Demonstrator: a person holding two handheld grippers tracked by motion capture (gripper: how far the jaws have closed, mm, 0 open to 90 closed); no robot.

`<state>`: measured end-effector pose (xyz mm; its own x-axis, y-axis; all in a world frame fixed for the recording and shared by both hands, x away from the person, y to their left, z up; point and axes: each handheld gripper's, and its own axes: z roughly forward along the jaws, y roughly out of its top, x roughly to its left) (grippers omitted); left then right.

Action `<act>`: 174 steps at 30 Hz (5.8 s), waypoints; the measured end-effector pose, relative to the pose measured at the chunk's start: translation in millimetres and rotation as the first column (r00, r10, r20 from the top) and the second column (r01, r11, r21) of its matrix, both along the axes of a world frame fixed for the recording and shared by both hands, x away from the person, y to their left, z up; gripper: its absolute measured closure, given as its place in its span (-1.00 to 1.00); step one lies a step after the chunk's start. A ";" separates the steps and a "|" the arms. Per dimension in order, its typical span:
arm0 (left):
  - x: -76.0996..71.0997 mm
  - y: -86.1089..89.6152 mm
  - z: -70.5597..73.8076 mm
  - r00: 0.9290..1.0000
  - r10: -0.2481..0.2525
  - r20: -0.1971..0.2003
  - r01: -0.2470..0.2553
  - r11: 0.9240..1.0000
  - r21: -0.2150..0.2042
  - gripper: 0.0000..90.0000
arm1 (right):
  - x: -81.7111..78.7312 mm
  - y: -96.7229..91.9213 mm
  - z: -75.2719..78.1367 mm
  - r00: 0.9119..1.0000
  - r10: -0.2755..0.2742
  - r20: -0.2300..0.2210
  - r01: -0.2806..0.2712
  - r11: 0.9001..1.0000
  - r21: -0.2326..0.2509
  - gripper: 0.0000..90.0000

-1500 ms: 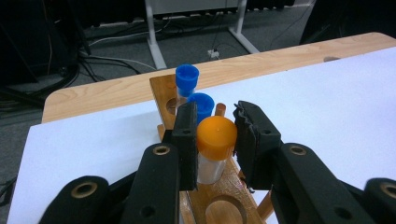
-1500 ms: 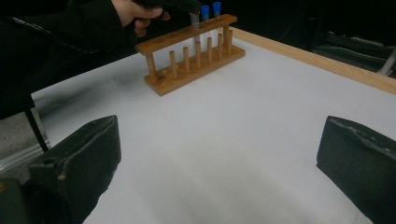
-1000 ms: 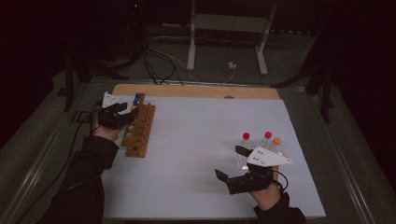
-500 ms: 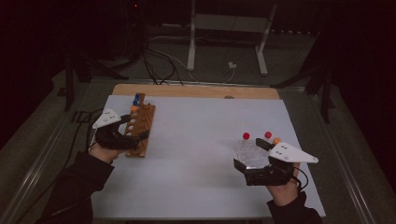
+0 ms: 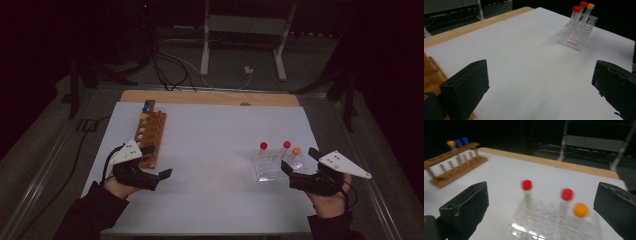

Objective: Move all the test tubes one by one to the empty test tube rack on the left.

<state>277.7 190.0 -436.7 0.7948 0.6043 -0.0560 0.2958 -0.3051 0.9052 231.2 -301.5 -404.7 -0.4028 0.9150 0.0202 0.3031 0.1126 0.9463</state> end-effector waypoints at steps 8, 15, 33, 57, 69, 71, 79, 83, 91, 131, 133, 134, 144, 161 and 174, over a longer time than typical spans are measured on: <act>-5.3 -4.5 -4.5 1.000 -0.013 0.004 0.013 1.000 -0.004 -0.96 | 1.8 -22.2 -16.0 0.993 -0.099 -0.060 0.099 0.995 -0.004 -0.93; -6.3 -6.5 -8.6 1.000 -0.023 -0.009 0.023 1.000 -0.001 -0.96 | 7.9 -25.4 -30.7 0.983 -0.121 -0.136 0.119 0.993 -0.019 -0.44; -6.0 -9.0 -13.7 1.000 -0.025 -0.012 0.025 0.999 0.023 -0.95 | 49.3 -20.9 -61.1 0.944 -0.209 -0.256 0.185 0.976 -0.115 0.39; -7.0 -8.1 -10.5 0.999 -0.036 -0.011 0.036 0.999 0.019 -0.95 | 48.0 -15.7 -33.1 0.965 -0.201 -0.167 0.175 0.971 -0.163 0.67; -11.0 -14.8 -3.8 0.997 -0.074 -0.004 0.074 0.997 0.012 -0.95 | 17.9 15.0 2.8 0.994 -0.076 -0.075 0.063 0.984 -0.166 0.67; -11.9 -17.1 -3.2 0.997 -0.083 -0.003 0.083 0.996 0.016 -0.95 | 14.7 24.5 6.0 0.997 -0.032 -0.073 0.020 0.987 -0.158 0.67; -11.5 -25.1 1.0 0.994 -0.113 0.004 0.113 0.994 0.007 -0.95 | 13.2 67.6 0.0 0.989 0.110 -0.098 -0.125 0.977 -0.173 0.67; -12.5 -32.8 4.6 0.990 -0.139 0.013 0.139 0.990 0.004 -0.95 | 15.7 87.4 -10.6 0.979 0.158 -0.127 -0.179 0.967 -0.179 0.67; -14.5 -57.8 6.3 0.976 -0.219 0.015 0.219 0.975 -0.022 -0.88 | 17.2 121.4 -31.1 0.948 0.254 -0.194 -0.290 0.937 -0.193 0.67; -2.5 -124.4 -4.2 0.931 -0.359 0.073 0.357 0.933 0.038 0.57 | 7.0 163.1 -42.9 0.880 0.398 -0.261 -0.447 0.878 -0.170 0.67; -1.9 -124.5 -5.1 0.931 -0.359 0.071 0.358 0.933 0.031 0.58 | 7.3 162.6 -43.4 0.879 0.399 -0.262 -0.449 0.877 -0.170 0.66; -1.9 -124.4 -5.3 0.931 -0.359 0.072 0.358 0.933 0.031 0.59 | 7.4 162.5 -43.5 0.879 0.398 -0.263 -0.448 0.878 -0.168 0.67; 0.4 -115.3 1.9 0.943 -0.322 0.084 0.321 0.947 0.027 0.60 | 6.3 156.3 -40.7 0.895 0.395 -0.208 -0.429 0.890 -0.154 0.30; 28.2 -53.5 48.0 0.979 -0.095 0.179 0.094 0.995 0.014 0.60 | 5.4 138.4 -28.4 0.915 0.378 -0.143 -0.391 0.917 -0.076 -0.80; 51.5 8.2 62.8 0.976 0.108 0.187 -0.105 0.994 -0.024 0.60 | 4.6 129.4 -24.0 0.904 0.412 -0.111 -0.418 0.907 -0.040 -1.00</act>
